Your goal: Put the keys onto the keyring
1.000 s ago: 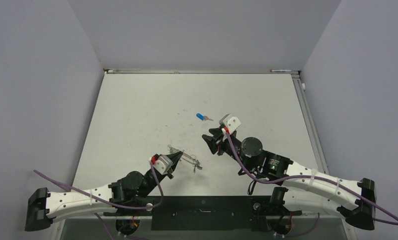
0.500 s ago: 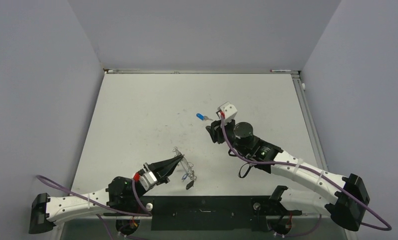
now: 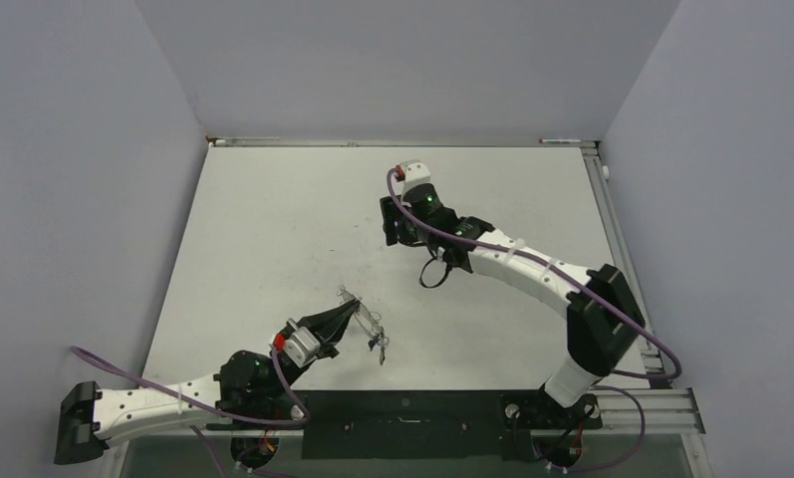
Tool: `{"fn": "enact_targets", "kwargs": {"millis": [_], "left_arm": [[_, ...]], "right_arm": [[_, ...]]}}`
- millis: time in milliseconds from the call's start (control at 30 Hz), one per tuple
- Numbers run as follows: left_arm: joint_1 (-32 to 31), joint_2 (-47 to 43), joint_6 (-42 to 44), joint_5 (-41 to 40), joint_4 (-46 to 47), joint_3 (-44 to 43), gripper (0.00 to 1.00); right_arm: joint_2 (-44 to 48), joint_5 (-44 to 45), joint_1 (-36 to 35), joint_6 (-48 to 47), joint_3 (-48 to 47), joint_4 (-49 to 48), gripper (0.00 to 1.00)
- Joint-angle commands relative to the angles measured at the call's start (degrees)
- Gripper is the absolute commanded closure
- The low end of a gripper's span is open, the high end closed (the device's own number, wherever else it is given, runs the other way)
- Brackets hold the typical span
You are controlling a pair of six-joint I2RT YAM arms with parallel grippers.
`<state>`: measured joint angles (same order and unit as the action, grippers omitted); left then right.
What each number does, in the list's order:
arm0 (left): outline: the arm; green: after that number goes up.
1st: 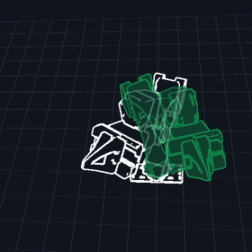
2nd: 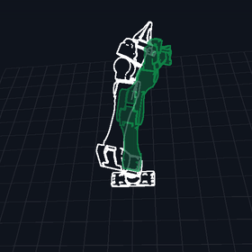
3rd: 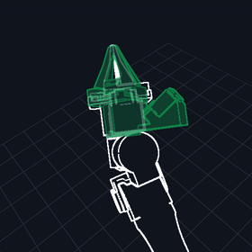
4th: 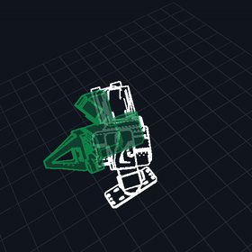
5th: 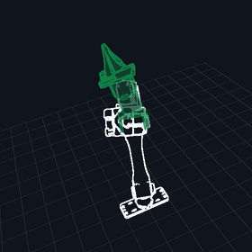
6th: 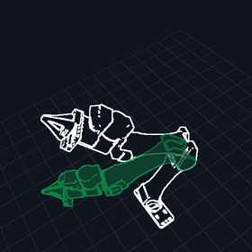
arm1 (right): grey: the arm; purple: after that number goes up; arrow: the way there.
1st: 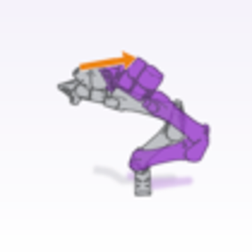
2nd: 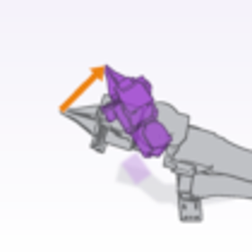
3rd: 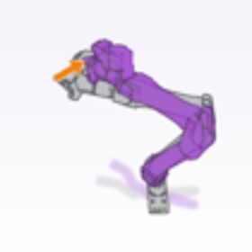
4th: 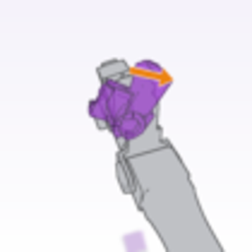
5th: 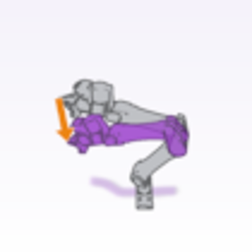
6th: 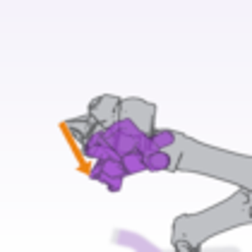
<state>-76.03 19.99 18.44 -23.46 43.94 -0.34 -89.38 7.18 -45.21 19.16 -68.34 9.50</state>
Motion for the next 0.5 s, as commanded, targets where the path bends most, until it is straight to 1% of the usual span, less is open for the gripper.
{"fn": "enact_targets", "kwargs": {"millis": [0, 67, 133, 267, 333, 400, 467], "left_arm": [[-0.21, -1.78, -0.90, -10.64, -1.13, 4.06, 1.00], [-0.20, -3.29, -1.39, -11.84, -2.92, 3.95, 1.00], [-0.17, -5.05, -1.75, -12.37, -4.28, 4.02, 1.00], [-0.08, -7.33, -2.19, -13.29, -5.57, 4.39, 1.00], [-0.08, -7.41, -2.24, -13.48, -5.94, 4.30, 1.00], [-0.07, -6.98, -2.26, -13.62, -6.02, 4.16, 1.00], [-0.08, -6.53, -2.19, -13.74, -6.11, 3.97, 1.00]], "right_arm": [[-11.05, -0.57, 2.86, 2.96, -10.50, 9.43, 0.35], [-16.25, 0.08, 3.44, 2.81, -15.25, 12.19, 0.22], [-21.26, 1.95, 4.61, 3.51, -20.67, 16.25, 0.20], [-28.33, 1.40, 7.10, 7.19, -26.24, 18.24, 0.27], [-29.78, 2.08, 7.33, 9.14, -27.19, 18.00, 0.29], [-31.05, 2.40, 7.33, 10.83, -27.41, 17.17, 0.37], [-32.42, 2.98, 7.33, 12.40, -28.18, 17.52, 0.39]]}}
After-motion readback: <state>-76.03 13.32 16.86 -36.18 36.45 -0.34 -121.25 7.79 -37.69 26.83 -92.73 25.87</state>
